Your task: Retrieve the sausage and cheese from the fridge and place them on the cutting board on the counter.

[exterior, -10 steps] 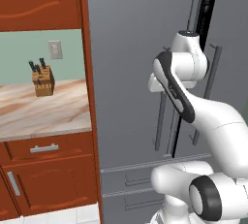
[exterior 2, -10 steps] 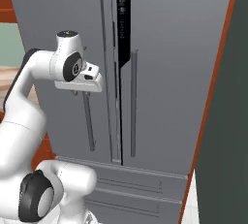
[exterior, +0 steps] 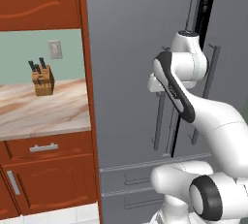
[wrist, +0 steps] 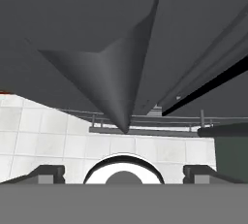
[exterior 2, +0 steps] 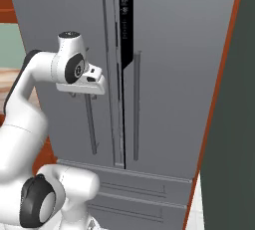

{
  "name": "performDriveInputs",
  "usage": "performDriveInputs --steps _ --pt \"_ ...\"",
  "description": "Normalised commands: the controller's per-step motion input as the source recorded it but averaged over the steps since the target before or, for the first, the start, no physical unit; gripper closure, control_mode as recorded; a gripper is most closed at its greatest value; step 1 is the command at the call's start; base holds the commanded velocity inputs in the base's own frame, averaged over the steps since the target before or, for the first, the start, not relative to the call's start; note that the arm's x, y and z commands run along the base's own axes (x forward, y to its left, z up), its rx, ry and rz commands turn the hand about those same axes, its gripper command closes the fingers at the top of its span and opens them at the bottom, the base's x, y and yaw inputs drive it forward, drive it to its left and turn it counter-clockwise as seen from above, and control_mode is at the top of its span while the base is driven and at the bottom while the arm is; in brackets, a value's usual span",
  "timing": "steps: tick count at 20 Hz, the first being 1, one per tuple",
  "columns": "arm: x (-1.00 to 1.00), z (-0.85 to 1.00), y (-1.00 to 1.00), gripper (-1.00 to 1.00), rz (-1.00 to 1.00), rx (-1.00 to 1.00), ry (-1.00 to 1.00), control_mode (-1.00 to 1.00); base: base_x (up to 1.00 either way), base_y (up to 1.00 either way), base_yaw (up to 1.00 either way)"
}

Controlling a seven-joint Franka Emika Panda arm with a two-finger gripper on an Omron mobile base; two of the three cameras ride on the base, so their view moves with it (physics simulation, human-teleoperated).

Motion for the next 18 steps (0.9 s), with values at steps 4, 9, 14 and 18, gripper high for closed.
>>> performDriveInputs --steps 4,9,14,18 --pt "0.0 0.0 0.0 -1.0 0.0 0.0 0.0 1.0 -0.65 -0.62 0.02" --pt "0.0 0.0 0.0 -1.0 0.0 0.0 0.0 1.0 -0.7 -0.54 0.0" --pt "0.0 0.0 0.0 -1.0 0.0 0.0 0.0 1.0 -0.54 -0.05 0.0" --pt "0.0 0.0 0.0 -1.0 0.0 0.0 0.0 1.0 0.01 0.43 0.0"
